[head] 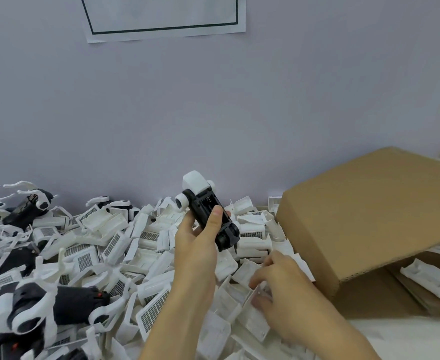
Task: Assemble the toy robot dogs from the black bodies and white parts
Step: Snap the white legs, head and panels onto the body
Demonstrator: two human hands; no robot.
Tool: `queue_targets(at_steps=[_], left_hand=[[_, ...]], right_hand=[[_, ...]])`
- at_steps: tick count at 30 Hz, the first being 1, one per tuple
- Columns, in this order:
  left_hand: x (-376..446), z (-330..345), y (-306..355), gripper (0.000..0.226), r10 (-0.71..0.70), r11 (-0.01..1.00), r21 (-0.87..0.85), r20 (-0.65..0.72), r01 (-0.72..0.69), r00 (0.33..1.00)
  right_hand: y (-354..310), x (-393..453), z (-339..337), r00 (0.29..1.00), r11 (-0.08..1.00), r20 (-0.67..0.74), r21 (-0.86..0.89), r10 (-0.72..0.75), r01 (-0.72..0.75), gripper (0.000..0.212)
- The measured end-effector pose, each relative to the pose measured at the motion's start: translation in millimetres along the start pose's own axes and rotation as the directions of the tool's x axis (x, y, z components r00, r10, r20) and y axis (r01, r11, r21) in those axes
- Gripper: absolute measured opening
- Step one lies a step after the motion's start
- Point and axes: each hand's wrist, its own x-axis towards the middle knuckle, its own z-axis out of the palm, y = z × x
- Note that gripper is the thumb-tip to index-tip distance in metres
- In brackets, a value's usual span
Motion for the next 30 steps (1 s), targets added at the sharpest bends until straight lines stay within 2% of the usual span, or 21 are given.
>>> queue_targets(at_steps=[3,6,9,12,15,17,21,24,27,30], left_hand=[[0,0,0,0.021,-0.011,1.000,-0.009,0.007,0.011,1.000],[-1,1,0,0.019,-0.013,1.000,-0.003,0.018,0.013,1.000],[-3,2,0,0.021,-0.014,1.000,0.000,0.028,0.014,1.000],[-3,2,0,0.018,0.010,1.000,0.009,0.043,-0.010,0.999],[-4,2,-2,0.017,0.042,0.998,0.041,0.094,-0.046,0.995],[-5,3,-5,0.016,0.061,0.994,0.082,0.146,-0.074,0.987],[-8,7,-11,0.020,0.099,0.959,0.225,0.305,-0.172,0.947],[-10,8,-13,0.025,0.124,0.899,0.344,0.393,-0.271,0.911],[-11,8,-14,0.023,0.128,0.866,0.399,0.405,-0.301,0.906],[-8,5,-13,0.019,0.154,0.890,0.361,0.336,-0.278,0.929]], right_hand=[[2,0,-7,0.999,0.999,-0.044,0.039,0.018,-0.017,0.014],[4,-1,-16,0.990,0.992,-0.138,0.117,-0.034,0.051,0.004],[7,-2,-24,0.979,0.939,-0.199,0.329,-0.038,0.103,0.016],[5,-2,-33,0.963,0.836,-0.270,0.530,0.007,0.143,0.024],[3,-2,-40,0.896,0.819,-0.434,0.545,0.095,0.178,0.031],[1,-2,-42,0.870,0.840,-0.470,0.525,0.151,0.137,0.033],[-1,0,-44,0.869,0.800,-0.405,0.600,0.283,0.019,0.026],[0,1,-46,0.917,0.678,-0.287,0.734,0.277,0.025,0.021],[3,0,-49,0.988,0.483,-0.108,0.875,0.114,0.040,0.016],[9,-4,-54,0.979,0.349,-0.033,0.931,-0.199,0.102,0.035]])
